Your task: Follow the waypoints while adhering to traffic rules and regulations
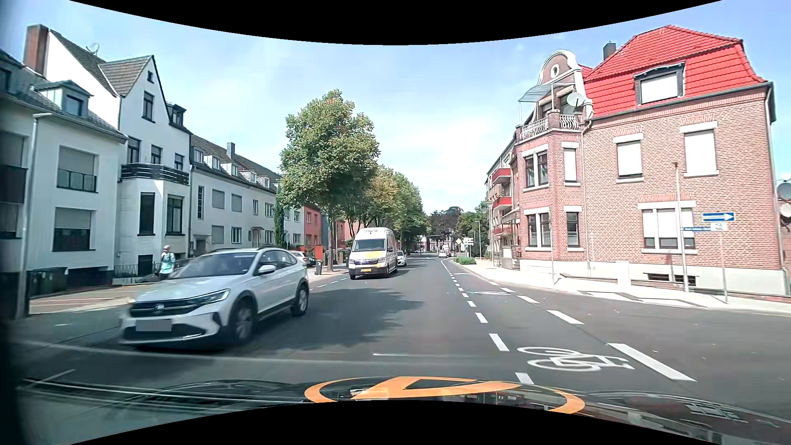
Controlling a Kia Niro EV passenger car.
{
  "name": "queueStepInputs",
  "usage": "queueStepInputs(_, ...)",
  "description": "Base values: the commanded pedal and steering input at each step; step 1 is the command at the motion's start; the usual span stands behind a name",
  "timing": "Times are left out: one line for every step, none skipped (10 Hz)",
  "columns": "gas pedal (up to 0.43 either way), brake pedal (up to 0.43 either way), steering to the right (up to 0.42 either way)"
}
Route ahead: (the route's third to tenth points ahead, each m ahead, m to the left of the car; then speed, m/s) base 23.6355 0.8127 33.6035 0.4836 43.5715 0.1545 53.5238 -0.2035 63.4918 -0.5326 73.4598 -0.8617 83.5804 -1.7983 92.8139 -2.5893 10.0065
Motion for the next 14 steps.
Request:
queueStepInputs(0.067, 0.000, 0.001)
queueStepInputs(0.067, 0.000, 0.005)
queueStepInputs(0.067, 0.000, 0.007)
queueStepInputs(0.079, 0.000, 0.008)
queueStepInputs(0.079, 0.000, 0.008)
queueStepInputs(0.079, 0.000, 0.009)
queueStepInputs(0.079, 0.000, 0.011)
queueStepInputs(0.079, 0.000, 0.011)
queueStepInputs(0.079, 0.000, 0.011)
queueStepInputs(0.079, 0.000, 0.011)
queueStepInputs(0.079, 0.000, 0.010)
queueStepInputs(0.067, 0.000, 0.008)
queueStepInputs(0.067, 0.000, 0.005)
queueStepInputs(0.067, 0.000, 0.003)
